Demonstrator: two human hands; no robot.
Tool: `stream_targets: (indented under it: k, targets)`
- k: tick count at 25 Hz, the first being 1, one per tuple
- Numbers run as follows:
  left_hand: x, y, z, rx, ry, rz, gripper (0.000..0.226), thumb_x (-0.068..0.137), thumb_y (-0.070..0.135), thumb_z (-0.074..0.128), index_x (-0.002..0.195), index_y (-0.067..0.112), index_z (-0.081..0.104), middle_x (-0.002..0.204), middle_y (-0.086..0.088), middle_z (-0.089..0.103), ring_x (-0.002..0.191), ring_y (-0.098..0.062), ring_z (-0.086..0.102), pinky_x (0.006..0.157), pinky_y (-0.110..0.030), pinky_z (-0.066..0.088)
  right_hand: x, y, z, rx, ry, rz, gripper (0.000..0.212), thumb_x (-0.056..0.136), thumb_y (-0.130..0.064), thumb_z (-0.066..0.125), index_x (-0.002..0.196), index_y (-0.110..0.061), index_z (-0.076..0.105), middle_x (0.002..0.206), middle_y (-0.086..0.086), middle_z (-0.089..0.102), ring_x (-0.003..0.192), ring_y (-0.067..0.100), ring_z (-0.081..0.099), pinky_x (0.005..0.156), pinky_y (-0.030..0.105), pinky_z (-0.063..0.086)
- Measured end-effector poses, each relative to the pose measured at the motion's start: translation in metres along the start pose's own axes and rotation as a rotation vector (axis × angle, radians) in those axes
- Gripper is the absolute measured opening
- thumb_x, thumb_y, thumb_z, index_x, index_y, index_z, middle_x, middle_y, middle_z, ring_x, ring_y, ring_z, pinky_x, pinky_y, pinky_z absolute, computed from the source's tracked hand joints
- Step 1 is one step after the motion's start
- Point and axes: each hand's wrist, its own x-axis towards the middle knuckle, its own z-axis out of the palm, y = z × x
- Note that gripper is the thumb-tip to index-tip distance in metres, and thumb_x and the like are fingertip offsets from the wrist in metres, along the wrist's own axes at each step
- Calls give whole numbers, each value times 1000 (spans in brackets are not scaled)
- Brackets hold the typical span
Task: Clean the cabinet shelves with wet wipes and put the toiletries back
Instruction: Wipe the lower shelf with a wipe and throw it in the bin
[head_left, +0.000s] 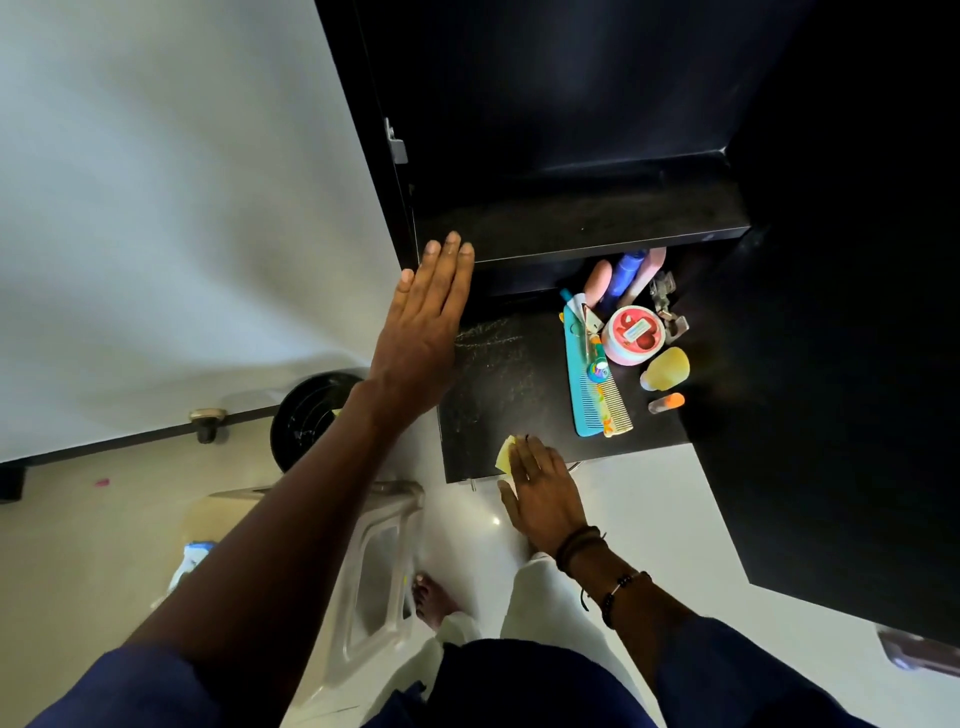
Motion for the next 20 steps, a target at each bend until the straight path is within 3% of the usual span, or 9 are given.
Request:
stream_targets:
  k: [3, 5, 8, 11, 14, 16, 18, 20]
  targets:
    - [1, -1, 2, -5, 8, 3, 115, 68, 4, 80, 151, 12, 0, 160, -10, 3, 146, -25, -5, 117, -39, 3, 30, -1, -6, 52, 4, 118, 45, 84, -34, 64, 117, -3, 62, 115, 14, 66, 103, 30, 65, 92, 38, 52]
    - [1, -2, 2, -8, 25, 11, 114, 67, 1, 79, 150, 11, 1, 159, -11, 4, 146, -24, -4, 117, -40, 5, 73, 4, -15, 88, -14, 171, 38, 84, -20, 65, 113, 3, 61, 109, 20, 64, 98, 36, 64, 91, 41, 51]
    - [1, -3, 2, 5, 21, 20, 116, 66, 0, 78, 150, 10, 0, 159, -12, 4, 146, -25, -3, 116, -40, 5, 148, 21, -39, 0, -127, 127, 48, 90, -12, 48, 131, 12, 42, 130, 31, 48, 120, 45, 45, 109, 48, 31]
    - [2, -3, 1, 23, 11, 33, 113, 69, 6, 78, 150, 9, 0, 159, -12, 4, 146, -26, -3, 116, -39, 5, 204, 23, -55, -28, -93, 101, 64, 89, -22, 53, 140, 10, 32, 144, 27, 37, 134, 40, 32, 115, 42, 20]
    - [2, -5, -1, -11, -34, 51, 107, 76, 10, 73, 150, 9, -3, 159, -12, -1, 144, -24, -12, 116, -39, 0, 213, -7, -46, 259, -114, 115, 55, 85, -17, 54, 137, -4, 42, 139, 17, 47, 127, 33, 44, 112, 39, 32]
    - [3, -5, -3, -25, -44, 53, 106, 75, 3, 69, 150, 10, -5, 159, -11, -5, 143, -23, -15, 116, -39, -1, 191, -33, -26, 483, -70, 164, 37, 86, -19, 50, 123, -17, 53, 121, 6, 57, 109, 28, 57, 96, 42, 47]
    - [3, -4, -4, -34, -53, 45, 109, 68, -8, 64, 150, 10, -6, 159, -10, -7, 143, -22, -17, 116, -39, -3, 153, -47, 1, 365, 30, 53, 34, 86, -15, 41, 115, -9, 58, 114, 12, 59, 105, 34, 58, 91, 45, 48]
    - [3, -3, -3, -48, -51, 41, 109, 66, -12, 62, 150, 10, -4, 159, -10, -6, 143, -22, -17, 116, -39, -4, 99, -47, 8, 136, 25, -101, 42, 83, -14, 39, 114, 2, 62, 116, 23, 61, 111, 42, 57, 100, 48, 45]
